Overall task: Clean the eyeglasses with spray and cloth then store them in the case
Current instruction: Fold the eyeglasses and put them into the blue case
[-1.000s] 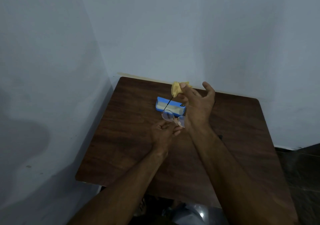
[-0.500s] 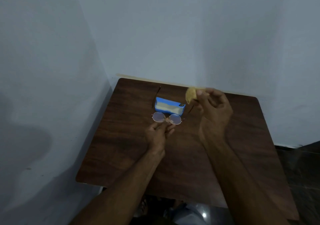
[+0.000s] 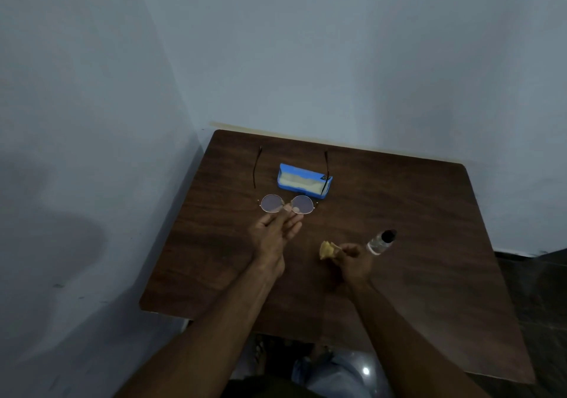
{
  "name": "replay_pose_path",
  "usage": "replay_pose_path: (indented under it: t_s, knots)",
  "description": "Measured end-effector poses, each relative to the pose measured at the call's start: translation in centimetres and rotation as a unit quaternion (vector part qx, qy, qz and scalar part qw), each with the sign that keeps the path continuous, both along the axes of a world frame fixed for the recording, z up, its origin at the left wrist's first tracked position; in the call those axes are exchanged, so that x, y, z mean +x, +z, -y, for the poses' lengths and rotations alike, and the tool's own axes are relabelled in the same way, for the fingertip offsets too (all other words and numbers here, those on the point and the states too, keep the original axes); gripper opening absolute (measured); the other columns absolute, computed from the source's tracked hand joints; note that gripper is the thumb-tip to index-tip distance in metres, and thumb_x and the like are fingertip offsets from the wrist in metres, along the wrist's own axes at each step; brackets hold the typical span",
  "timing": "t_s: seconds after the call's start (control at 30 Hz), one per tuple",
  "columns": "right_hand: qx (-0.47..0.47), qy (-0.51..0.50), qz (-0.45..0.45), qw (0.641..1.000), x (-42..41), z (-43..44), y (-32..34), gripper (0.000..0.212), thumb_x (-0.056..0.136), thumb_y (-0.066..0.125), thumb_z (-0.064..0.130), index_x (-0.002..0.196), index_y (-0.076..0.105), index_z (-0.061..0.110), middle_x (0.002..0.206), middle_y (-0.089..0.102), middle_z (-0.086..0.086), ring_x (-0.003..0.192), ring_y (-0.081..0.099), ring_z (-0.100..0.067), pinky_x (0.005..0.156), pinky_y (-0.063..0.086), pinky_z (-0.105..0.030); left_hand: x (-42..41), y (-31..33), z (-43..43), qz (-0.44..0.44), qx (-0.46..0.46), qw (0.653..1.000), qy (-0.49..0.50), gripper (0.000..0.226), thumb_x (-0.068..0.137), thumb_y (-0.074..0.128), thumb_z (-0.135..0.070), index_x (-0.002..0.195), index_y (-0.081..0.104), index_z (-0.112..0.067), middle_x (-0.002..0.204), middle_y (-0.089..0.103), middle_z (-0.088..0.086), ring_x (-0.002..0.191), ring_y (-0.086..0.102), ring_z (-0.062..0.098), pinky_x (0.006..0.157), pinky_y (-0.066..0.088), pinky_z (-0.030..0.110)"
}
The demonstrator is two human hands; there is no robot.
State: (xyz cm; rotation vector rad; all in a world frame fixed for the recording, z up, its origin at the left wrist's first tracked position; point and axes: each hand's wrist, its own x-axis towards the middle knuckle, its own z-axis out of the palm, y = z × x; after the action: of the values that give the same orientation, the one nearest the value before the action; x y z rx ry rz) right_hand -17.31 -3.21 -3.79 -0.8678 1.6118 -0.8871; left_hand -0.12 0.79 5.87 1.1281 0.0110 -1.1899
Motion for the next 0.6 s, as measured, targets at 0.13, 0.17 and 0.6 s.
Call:
replay_pose_path:
  t_s: [0.13, 0.17, 0.6]
  knots:
    - [-0.015, 0.060, -0.095, 0.994, -0.9, 0.1, -1.4, 0.007, 0.088, 0.072, -0.010, 0.095, 0.072, -0.012, 0.102, 0.073, -0.030, 0.090, 0.067, -0.034, 0.087, 0.055, -0.050, 0.1, -0.1, -0.6, 0.003, -0.003, 1.000, -0.006, 0.009, 0.097, 0.073, -0.007, 0.105, 0.077, -0.005, 0.097, 0.083, 0.012, 0.086, 0.081, 0.019, 0.080, 0.067, 0.031]
    - [-0.017, 0.081, -0.127, 0.989, -1.0, 0.2, -1.4, 0.007, 0.089, 0.074, -0.006, 0.096, 0.074, -0.008, 0.102, 0.074, -0.026, 0.093, 0.069, -0.035, 0.089, 0.055, -0.049, 0.1, 0.0, -0.7, 0.003, -0.002, 1.000, -0.006, 0.009, 0.097, 0.073, -0.007, 0.105, 0.077, -0.005, 0.098, 0.083, 0.012, 0.087, 0.081, 0.020, 0.080, 0.067, 0.031]
    - [-0.396, 0.079, -0.151, 0.902, 1.3, 0.8, 9.1, 0.028, 0.105, 0.062, 0.014, 0.132, 0.069, 0.012, 0.126, 0.073, -0.003, 0.118, 0.067, -0.015, 0.097, 0.054, -0.026, -1.5, 0.1, -0.1, 0.012, 0.018, 0.999, -0.032, 0.016, 0.096, 0.075, -0.008, 0.110, 0.076, -0.002, 0.098, 0.083, 0.013, 0.085, 0.081, 0.019, 0.073, 0.066, 0.028]
